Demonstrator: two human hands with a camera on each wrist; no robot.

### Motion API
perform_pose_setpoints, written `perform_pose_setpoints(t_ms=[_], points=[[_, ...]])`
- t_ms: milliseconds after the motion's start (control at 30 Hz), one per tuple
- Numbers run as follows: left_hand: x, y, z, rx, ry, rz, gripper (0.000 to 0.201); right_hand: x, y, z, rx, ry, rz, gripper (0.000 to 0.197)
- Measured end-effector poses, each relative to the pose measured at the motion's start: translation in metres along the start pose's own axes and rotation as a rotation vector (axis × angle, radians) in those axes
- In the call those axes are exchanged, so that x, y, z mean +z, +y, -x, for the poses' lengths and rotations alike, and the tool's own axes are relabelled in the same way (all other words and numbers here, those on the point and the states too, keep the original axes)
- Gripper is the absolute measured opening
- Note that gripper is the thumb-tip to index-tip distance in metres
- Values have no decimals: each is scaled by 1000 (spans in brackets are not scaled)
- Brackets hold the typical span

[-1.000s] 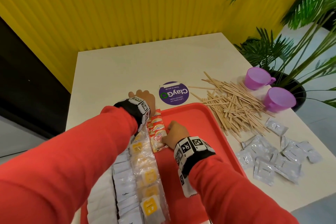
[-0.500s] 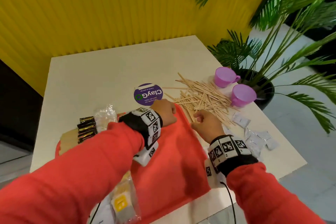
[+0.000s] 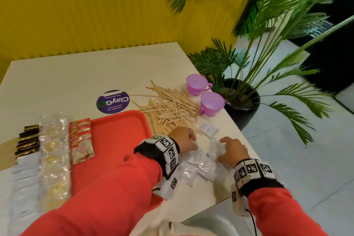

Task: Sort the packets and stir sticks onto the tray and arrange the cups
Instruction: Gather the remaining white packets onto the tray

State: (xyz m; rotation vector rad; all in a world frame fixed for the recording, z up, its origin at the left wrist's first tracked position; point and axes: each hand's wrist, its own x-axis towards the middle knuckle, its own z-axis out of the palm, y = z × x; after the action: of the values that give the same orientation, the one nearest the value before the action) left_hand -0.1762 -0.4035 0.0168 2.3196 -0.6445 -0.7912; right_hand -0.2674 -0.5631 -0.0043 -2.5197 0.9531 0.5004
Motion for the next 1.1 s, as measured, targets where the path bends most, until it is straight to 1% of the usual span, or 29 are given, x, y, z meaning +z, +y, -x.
perform_pose_setpoints(t_ms=[167, 267, 300, 400, 500, 533, 567, 633, 667, 700, 767, 867, 933, 1000, 1100], points=[[21, 15, -8, -44, 30, 83, 24, 0, 16, -11, -106, -19, -52, 52], [27, 19, -9, -64, 35, 115, 22, 0, 22, -13, -111, -40, -109, 49], [28, 21, -10, -67, 34, 124, 21, 0, 24, -14, -100, -42, -139, 44], [30, 25, -13, -70, 52, 141, 21, -3, 26, -18, -118, -34, -203, 17], [32, 28, -15, -46, 90, 116, 28, -7, 26, -21, -174, -45, -281, 31], [32, 29, -16, -38, 101, 88, 31, -10, 25, -21, -182, -31, -307, 32], [32, 30, -17, -39, 108, 53, 33, -12, 25, -23, -179, -10, -315, 30], [33, 33, -21, -53, 107, -47, 35, -16, 25, -25, -149, 41, -305, 17], [34, 36, -23, -59, 93, -119, 35, -17, 27, -27, -119, 65, -289, 13], [34, 38, -26, -62, 71, -200, 36, -18, 31, -30, -81, 90, -265, 16], [35, 45, -30, -64, 20, -378, 37, -18, 40, -33, -5, 112, -190, 26], [41, 50, -36, -52, -47, -550, 39, -17, 51, -33, 70, 77, -125, 36], [47, 52, -38, -30, -82, -621, 36, -16, 55, -35, 87, 69, -127, 38], [53, 51, -41, -17, -106, -676, 38, -16, 58, -36, 94, 65, -132, 41], [54, 53, -45, -3, -77, -670, 32, -14, 59, -37, 79, 62, -113, 41]])
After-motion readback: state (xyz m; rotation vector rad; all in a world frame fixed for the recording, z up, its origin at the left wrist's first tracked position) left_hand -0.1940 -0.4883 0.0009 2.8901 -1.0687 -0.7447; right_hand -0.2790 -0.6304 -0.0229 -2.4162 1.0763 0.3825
